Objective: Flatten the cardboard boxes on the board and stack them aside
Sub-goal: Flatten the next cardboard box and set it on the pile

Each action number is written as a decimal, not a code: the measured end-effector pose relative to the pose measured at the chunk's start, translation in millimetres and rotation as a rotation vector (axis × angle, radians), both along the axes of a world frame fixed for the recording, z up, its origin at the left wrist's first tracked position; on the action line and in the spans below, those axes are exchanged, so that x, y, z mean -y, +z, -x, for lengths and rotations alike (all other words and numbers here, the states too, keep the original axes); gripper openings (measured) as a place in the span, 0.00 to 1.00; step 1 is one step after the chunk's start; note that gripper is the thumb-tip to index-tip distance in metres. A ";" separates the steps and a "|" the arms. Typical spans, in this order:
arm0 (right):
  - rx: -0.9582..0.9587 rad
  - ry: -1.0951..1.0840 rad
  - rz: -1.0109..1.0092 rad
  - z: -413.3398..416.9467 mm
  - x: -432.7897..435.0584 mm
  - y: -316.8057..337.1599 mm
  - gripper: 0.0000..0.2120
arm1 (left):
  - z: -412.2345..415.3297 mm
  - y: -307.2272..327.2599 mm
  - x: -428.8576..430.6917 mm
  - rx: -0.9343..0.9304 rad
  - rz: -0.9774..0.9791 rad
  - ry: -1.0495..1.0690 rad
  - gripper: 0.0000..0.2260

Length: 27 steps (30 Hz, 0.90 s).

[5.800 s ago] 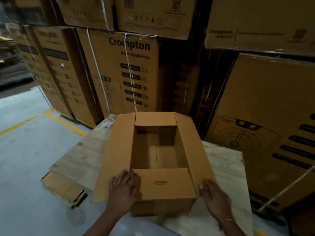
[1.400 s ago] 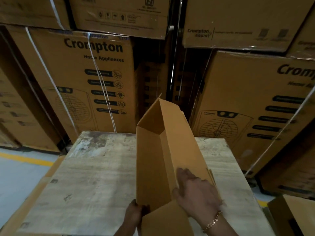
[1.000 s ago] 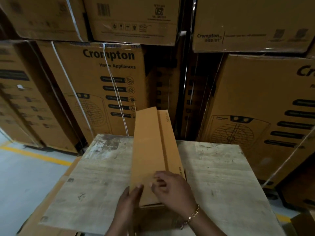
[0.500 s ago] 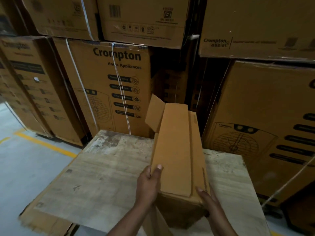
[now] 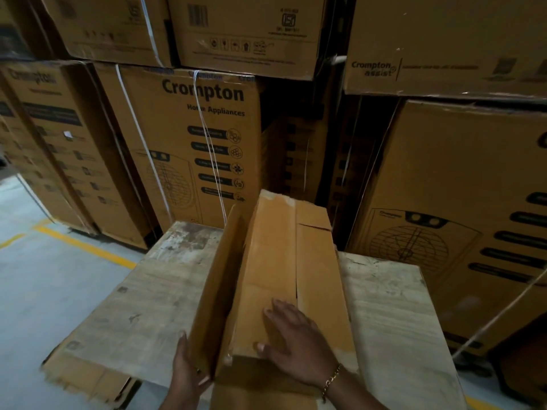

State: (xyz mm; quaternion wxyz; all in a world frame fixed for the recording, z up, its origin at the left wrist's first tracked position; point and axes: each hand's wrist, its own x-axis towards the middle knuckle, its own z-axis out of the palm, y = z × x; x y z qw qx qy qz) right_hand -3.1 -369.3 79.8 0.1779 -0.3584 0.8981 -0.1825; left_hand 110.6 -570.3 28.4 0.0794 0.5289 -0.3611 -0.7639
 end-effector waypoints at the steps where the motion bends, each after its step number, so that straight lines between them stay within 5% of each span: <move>1: -0.049 -0.013 -0.013 2.8 0.2 -4.6 0.36 | -4.9 -7.4 5.3 0.046 -0.025 -0.015 0.40; 5: -0.064 -0.236 -0.178 21.9 -7.6 -21.1 0.45 | -12.7 13.9 2.2 0.155 0.169 -0.220 0.35; 7: -0.011 -0.311 -0.243 30.0 -11.0 -27.4 0.52 | -12.0 18.3 -3.9 0.209 0.488 -0.389 0.36; 11: 0.015 -0.395 -0.223 38.9 -8.9 -33.5 0.58 | 3.4 23.1 -13.1 0.356 1.143 -0.995 0.58; 14: 0.045 -0.408 -0.243 44.3 -4.4 -26.4 0.57 | 34.4 31.8 -27.3 0.247 1.417 -1.374 0.54; 20: 0.143 -0.311 -0.072 66.3 -20.3 -6.5 0.49 | 80.7 43.6 -30.4 0.389 1.440 -1.717 0.57; 27: 0.425 -0.428 0.398 86.4 -72.3 4.4 0.39 | 87.6 46.0 -51.8 0.397 1.672 -1.590 0.61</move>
